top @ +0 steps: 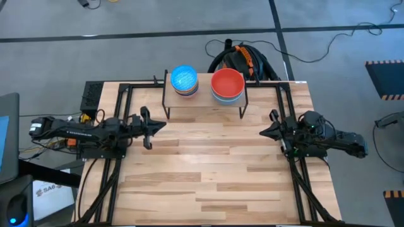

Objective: Place and stack bowls onto a shelf
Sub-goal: Return to Home Position

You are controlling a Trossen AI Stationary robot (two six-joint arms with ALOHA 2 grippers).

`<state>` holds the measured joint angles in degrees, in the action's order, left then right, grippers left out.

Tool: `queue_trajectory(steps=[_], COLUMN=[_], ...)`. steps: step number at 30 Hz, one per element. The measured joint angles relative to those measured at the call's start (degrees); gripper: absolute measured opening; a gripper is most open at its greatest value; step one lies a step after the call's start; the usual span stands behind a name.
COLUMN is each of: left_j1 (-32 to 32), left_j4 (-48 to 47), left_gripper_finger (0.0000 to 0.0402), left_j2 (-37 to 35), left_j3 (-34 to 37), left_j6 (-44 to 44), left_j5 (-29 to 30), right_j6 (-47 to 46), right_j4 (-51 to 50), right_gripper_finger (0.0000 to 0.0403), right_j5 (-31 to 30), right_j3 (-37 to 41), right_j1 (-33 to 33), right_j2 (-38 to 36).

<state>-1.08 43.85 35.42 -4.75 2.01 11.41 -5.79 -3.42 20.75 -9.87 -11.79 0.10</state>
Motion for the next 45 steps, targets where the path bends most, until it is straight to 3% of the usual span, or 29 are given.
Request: queue_trajectory(steps=[5, 10, 18, 32, 45], left_j1=[0.0, 0.0, 0.0, 0.0, 0.0], left_j4=[-0.6, -8.2, -19.0, -36.1, -42.7], left_gripper_finger=[0.0, 0.0, 0.0, 0.0, 0.0], left_j2=[-3.1, -7.9, -16.0, -35.5, -35.3], left_j3=[1.3, 1.3, 1.3, 1.3, 1.3], left_j6=[-2.3, -3.7, -4.3, -7.8, -8.9], left_j5=[-0.7, -3.3, -5.0, -4.3, -9.4], right_j6=[0.5, 0.3, -4.1, -4.6, -0.1], right_j4=[-1.5, -1.2, 9.4, 10.9, 8.8], right_gripper_finger=[0.0019, 0.0019, 0.002, 0.002, 0.002], right_j5=[-0.1, -0.1, -0.9, -1.2, -1.4], right_j3=[0.0, 1.6, 8.3, 9.2, 9.2], right_j1=[0.0, 0.0, 0.0, 0.0, -0.2], right_j2=[0.0, 0.1, 0.0, 0.0, 0.0])
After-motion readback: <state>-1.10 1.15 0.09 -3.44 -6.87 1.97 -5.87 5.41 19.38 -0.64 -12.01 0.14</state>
